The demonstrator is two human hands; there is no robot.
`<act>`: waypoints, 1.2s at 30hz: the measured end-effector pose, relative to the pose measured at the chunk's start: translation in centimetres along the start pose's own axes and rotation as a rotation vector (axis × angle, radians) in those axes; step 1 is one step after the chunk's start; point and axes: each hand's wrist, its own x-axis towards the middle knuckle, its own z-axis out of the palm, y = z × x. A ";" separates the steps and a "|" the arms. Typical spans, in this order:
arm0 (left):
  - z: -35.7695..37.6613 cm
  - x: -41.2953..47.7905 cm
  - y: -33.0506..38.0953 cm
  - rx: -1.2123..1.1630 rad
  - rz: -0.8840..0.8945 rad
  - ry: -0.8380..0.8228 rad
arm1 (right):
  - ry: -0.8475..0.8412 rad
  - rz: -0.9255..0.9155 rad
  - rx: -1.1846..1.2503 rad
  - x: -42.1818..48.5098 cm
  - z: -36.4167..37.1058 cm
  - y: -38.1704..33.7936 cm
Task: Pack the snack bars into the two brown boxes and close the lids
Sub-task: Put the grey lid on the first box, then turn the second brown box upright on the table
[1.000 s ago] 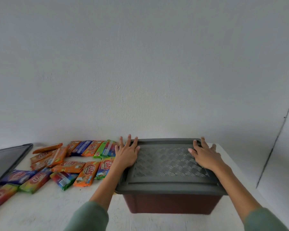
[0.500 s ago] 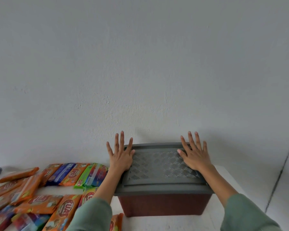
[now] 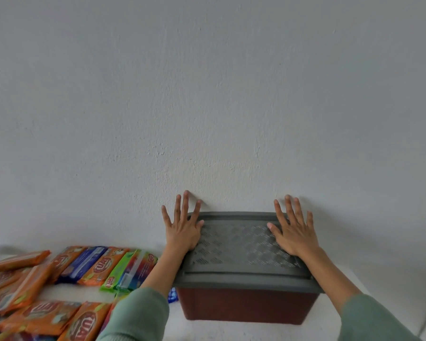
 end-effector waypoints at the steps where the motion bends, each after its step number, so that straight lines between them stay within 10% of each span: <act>1: 0.0 0.0 0.1 0.005 -0.001 0.007 | -0.014 0.002 0.018 0.1 0.0 0.1; 15: -6.7 -11.9 -4.4 -0.674 -0.152 0.051 | 0.055 -0.019 0.196 -3.3 -1.3 -4.0; 30: -14.3 -36.3 -42.0 -0.450 -0.740 0.417 | -0.183 -0.673 0.562 -17.2 -3.0 -49.2; 36: -13.7 -38.3 -53.7 -0.567 -0.934 0.295 | -0.320 -0.842 0.685 -20.6 -3.5 -64.2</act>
